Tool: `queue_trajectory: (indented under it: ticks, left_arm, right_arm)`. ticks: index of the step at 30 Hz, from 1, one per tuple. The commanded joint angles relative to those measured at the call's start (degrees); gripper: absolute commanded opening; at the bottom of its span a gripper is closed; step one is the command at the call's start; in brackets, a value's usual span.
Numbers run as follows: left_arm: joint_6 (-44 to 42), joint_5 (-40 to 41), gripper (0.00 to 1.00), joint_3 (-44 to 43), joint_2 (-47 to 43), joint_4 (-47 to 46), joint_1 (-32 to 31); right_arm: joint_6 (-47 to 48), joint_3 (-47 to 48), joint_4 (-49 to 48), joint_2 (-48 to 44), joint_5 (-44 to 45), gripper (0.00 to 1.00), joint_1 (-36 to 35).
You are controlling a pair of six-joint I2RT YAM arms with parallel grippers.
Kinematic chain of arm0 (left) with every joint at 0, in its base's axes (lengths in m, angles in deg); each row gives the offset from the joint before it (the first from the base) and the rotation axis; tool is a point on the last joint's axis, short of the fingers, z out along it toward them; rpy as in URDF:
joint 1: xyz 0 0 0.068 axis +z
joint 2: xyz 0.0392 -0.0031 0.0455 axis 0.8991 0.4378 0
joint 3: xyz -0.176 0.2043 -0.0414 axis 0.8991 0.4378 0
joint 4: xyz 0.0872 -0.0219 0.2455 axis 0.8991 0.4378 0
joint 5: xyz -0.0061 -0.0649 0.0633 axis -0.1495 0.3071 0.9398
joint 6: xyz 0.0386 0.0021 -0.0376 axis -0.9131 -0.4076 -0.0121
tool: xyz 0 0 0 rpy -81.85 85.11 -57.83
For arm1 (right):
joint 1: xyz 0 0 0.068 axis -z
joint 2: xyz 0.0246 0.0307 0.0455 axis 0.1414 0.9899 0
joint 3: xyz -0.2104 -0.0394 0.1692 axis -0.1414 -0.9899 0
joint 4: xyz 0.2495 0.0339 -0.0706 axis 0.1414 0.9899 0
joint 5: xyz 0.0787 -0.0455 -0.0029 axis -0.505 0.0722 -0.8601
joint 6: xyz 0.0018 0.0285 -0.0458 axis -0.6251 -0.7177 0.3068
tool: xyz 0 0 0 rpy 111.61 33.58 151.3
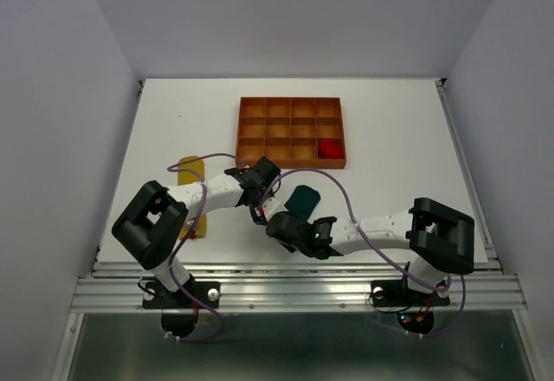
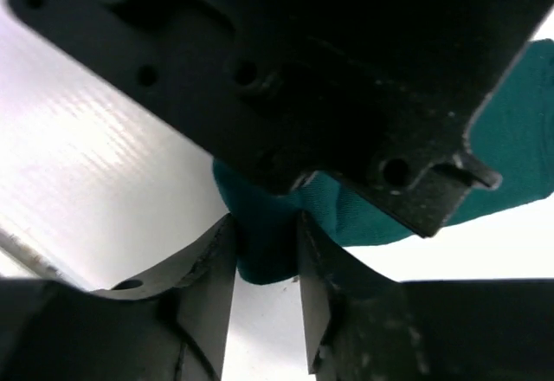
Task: Roll the socks
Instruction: Roll the sock at the center of the board.
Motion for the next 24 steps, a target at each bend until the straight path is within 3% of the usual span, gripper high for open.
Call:
queue_trajectory:
  ticks: [1, 6, 11, 12, 14, 17, 24]
  left_arm:
    - [-0.67, 0.13, 0.0, -0.44, -1.26, 2.86, -0.66]
    - [-1.2, -0.66, 0.0, -0.53, -1.61, 2.77, -0.57]
    - [-1.2, -0.49, 0.02, -0.52, -2.92, 3.03, -0.48]
    - [-1.03, -0.31, 0.07, -0.53, -3.28, 3.12, -0.48]
    - [-0.85, 0.39, 0.28, -0.61, -4.07, 3.38, -0.22]
    - [-0.85, 0.92, 0.43, -0.53, -6.78, 3.21, 0.57]
    - [-0.94, 1.01, 0.48, 1.49, -11.36, 1.37, 3.11]
  right_arm:
    - [-1.81, 0.14, 1.82, 3.63, 2.79, 0.3, 0.2]
    - [-1.81, 0.23, 2.26, 5.03, 5.78, 0.19, 0.2]
    - [-1.8, 0.67, 2.35, 5.22, 1.93, 0.08, 0.2]
    - [-1.98, 0.76, 2.35, 4.78, 0.61, 0.08, 0.2]
    - [-2.42, 0.58, 2.17, 2.93, -4.13, 0.06, 0.2]
    - [-3.65, 0.15, 1.65, -0.23, -10.35, 0.05, 1.86]
    - [-8.04, -1.09, -0.46, -2.61, -26.72, 0.01, 9.68]
